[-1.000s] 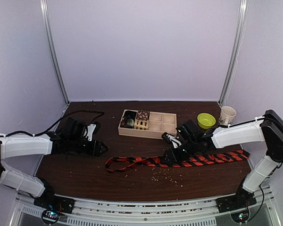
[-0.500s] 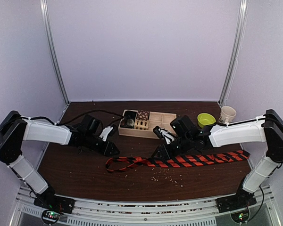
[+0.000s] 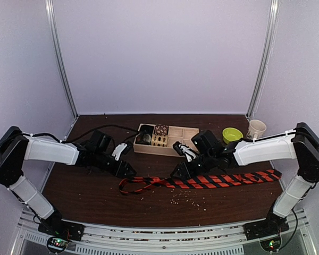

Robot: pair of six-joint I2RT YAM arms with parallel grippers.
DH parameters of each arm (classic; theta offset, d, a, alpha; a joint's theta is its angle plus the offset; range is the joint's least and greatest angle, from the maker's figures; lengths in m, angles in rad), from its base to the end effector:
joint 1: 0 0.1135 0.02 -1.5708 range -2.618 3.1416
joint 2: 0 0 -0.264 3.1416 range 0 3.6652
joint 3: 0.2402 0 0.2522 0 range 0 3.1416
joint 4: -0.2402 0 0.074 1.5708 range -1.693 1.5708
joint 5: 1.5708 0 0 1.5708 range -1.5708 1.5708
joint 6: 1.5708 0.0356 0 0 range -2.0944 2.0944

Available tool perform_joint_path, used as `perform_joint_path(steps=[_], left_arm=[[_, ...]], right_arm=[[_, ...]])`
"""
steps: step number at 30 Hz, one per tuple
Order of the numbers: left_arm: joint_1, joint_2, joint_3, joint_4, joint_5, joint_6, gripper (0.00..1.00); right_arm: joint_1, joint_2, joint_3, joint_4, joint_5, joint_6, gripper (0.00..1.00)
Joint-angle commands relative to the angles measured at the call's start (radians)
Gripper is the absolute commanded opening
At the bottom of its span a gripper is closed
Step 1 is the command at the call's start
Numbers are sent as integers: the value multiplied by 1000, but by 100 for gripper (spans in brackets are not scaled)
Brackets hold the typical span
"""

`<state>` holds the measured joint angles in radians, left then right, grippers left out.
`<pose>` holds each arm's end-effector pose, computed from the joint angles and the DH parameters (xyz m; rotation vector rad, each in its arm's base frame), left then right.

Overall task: Roll the ties
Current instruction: Fold the tie at the center of the board.

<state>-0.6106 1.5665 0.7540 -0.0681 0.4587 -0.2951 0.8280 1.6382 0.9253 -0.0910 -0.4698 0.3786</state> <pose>0.2354 -0.1840 0.1592 0.6139 2.4926 -0.9394 0.2152 0.2582 0.1859 -0.8090 2.4335 1.0873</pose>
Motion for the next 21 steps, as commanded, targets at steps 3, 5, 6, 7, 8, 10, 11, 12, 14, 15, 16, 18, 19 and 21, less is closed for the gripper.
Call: perform_joint_path(steps=[3,5,6,7,8,10,11,12,14,15,16,18,19,21], left_arm=[[-3,-12,-36,36,32,32,55],[-2,6,-31,30,46,42,57],[-3,17,-24,21,48,45,60],[-3,28,-17,14,45,48,63],[-4,35,-15,15,49,50,65],[-3,45,-8,17,38,49,64],[-4,52,-2,14,24,47,61],[-3,64,8,7,16,47,58],[-4,98,39,-14,-2,42,49],[-3,113,53,-23,-16,36,44],[-2,130,68,-33,-27,28,38],[-2,158,96,-41,-34,11,31],[-1,173,112,-47,-30,3,27],[3,219,145,-68,-22,-17,19]], right_arm=[[-10,56,53,37,8,14,46],[-17,76,72,40,8,17,46],[-19,89,83,41,3,18,46],[-19,98,91,42,2,17,48],[-21,107,97,44,2,16,49],[-22,129,110,47,-2,11,51],[-23,144,118,43,-4,6,51],[-23,157,126,39,-5,2,52],[-23,181,135,37,-4,-5,52],[-24,192,141,36,-7,-6,52],[-25,204,145,36,-9,-8,52],[-25,212,144,35,-10,-10,51],[-26,215,143,35,-8,-12,50],[-24,220,142,30,-5,-18,48]])
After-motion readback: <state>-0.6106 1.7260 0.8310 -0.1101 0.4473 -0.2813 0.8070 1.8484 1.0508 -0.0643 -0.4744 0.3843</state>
